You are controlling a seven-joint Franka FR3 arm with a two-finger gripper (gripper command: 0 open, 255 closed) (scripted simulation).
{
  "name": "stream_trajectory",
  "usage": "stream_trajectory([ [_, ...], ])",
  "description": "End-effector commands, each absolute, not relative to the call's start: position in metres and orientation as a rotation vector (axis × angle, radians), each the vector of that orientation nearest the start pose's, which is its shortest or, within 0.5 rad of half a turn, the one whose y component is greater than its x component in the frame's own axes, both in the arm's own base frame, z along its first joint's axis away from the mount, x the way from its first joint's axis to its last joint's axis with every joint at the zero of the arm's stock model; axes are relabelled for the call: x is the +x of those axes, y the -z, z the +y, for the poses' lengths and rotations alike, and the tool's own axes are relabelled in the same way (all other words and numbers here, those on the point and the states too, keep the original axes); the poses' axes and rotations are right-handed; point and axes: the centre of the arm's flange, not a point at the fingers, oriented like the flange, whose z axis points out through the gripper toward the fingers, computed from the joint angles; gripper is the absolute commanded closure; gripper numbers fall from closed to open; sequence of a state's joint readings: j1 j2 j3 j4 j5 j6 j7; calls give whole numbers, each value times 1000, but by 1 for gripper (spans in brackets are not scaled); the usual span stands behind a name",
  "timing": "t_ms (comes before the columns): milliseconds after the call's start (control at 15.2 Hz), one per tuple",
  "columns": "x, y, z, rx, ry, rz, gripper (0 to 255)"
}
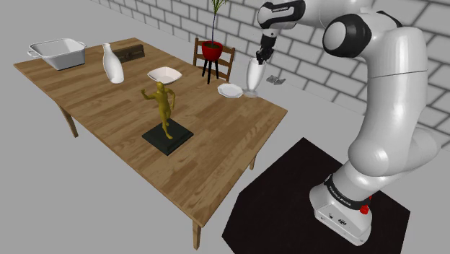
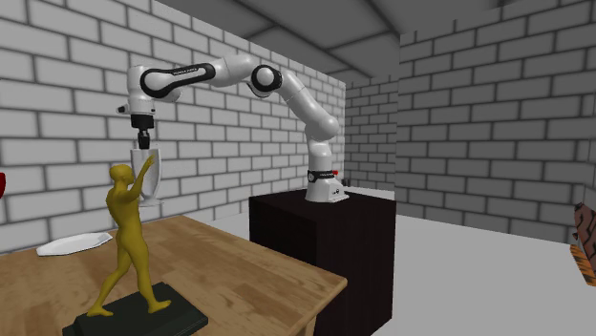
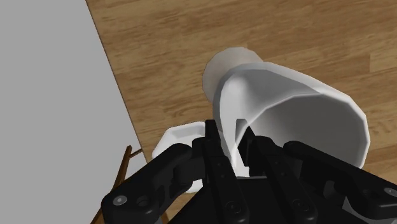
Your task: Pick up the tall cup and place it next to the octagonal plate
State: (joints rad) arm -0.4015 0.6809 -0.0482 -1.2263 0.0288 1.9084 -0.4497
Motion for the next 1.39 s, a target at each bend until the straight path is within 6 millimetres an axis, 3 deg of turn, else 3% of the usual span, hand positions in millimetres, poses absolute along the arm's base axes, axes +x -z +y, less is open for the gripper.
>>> stream_trajectory([
  [0,672,-361,-311,-3146,3,-2,255],
  [1320,671,-256,-311,-3146,3,-2,255],
])
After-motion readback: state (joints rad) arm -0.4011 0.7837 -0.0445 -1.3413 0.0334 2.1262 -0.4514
